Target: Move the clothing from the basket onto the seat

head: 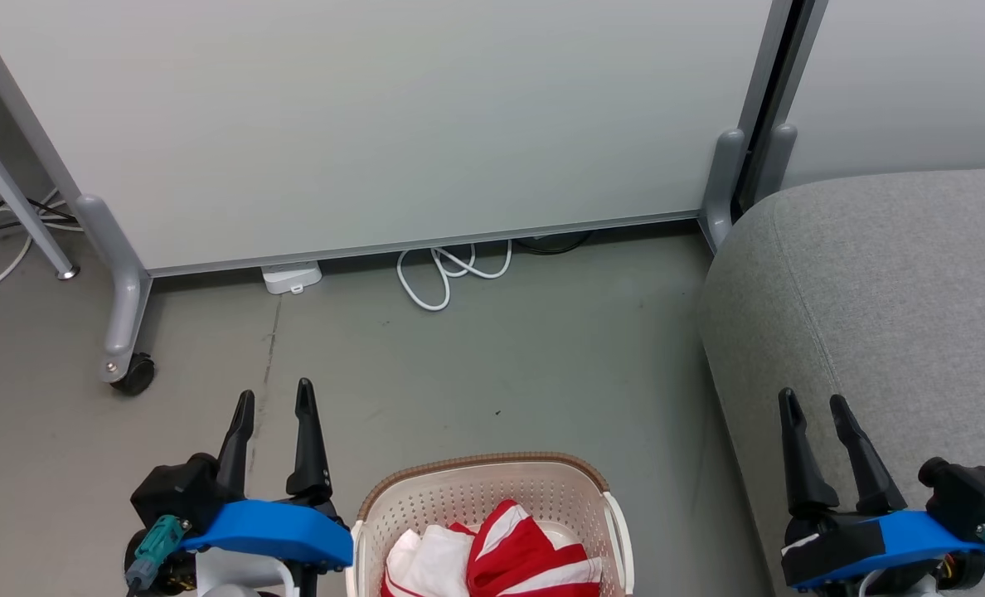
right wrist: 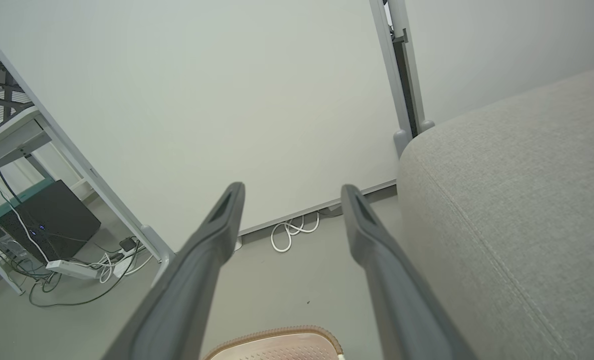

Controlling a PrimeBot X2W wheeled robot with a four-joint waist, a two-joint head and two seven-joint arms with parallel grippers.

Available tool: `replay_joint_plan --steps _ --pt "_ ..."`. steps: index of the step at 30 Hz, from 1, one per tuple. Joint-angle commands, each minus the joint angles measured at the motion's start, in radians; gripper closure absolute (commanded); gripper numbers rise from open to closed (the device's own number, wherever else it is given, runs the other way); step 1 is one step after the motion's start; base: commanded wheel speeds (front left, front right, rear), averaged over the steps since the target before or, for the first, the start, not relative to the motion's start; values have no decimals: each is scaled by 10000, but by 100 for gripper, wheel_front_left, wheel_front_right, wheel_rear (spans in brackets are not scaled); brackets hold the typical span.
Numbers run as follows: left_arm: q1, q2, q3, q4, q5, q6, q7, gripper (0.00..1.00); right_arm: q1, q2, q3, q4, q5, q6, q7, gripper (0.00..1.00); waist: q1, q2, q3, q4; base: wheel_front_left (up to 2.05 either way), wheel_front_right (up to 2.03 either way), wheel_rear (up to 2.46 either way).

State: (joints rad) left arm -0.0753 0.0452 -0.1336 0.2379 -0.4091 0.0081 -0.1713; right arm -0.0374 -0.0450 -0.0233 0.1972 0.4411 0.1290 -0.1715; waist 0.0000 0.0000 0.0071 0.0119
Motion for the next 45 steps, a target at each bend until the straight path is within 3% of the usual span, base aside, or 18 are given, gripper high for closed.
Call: replay_joint_plan --steps 1,45 --pt "-195 60 -33 -5 327 -63 -114 0 33 -69 27 -78 -327 21 -123 0 0 0 1 1 0 0 0" --pt "-173 67 -632 305 3593 110 -952 0 175 -81 396 79 -3712 28 -958 0 0 0 -104 116 0 0 0"
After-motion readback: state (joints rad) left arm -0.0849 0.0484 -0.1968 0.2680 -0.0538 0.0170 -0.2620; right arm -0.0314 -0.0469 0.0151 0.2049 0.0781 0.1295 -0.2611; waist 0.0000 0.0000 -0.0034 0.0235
